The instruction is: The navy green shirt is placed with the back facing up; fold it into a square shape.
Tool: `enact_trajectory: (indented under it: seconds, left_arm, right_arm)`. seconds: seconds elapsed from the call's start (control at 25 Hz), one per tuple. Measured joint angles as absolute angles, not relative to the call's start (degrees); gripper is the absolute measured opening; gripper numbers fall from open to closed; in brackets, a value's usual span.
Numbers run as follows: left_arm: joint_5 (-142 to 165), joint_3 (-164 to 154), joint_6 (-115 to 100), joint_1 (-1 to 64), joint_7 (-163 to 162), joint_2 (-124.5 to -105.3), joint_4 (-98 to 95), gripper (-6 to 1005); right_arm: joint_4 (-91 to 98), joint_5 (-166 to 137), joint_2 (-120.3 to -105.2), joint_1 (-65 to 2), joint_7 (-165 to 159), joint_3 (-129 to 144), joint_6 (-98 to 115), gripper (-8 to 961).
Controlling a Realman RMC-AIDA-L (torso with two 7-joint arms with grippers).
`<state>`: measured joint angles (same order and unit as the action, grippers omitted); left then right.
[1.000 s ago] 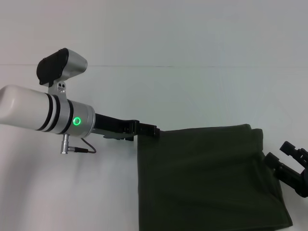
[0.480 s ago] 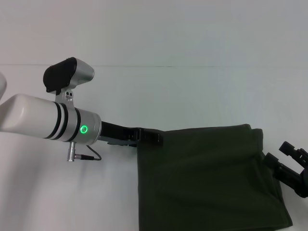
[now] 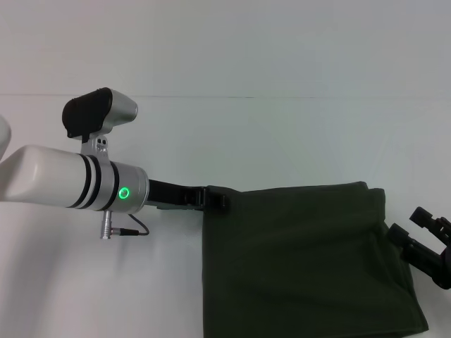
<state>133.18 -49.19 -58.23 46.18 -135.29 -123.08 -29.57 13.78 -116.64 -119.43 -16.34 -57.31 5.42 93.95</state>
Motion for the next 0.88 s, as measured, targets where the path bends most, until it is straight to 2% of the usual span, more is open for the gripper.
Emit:
enact_trajectory:
  seconds: [0.16, 0.48, 0.68, 0.88]
  left_arm:
    - [133.1, -49.0, -58.1, 45.9, -134.8, -123.13, -29.7, 559]
    - [129.3, -47.1, -57.7, 44.1, -131.8, -123.21, -29.7, 346]
    - [128.7, -45.1, -57.8, 43.2, -130.9, -123.13, -29.6, 120]
    - [128.0, -43.6, -57.9, 42.6, -130.5, -123.07, -29.5, 16]
  right_arm:
    - [13.8, -116.6, -119.44, -16.3, -57.3, 5.3, 93.9, 914]
    - [13.8, -116.6, -119.51, -16.5, -57.3, 5.5, 93.7, 914]
    - [13.8, -116.6, -119.53, -16.6, -57.3, 5.5, 93.7, 914]
    - [13.8, -116.5, -119.61, -16.7, -57.3, 5.4, 93.6, 914]
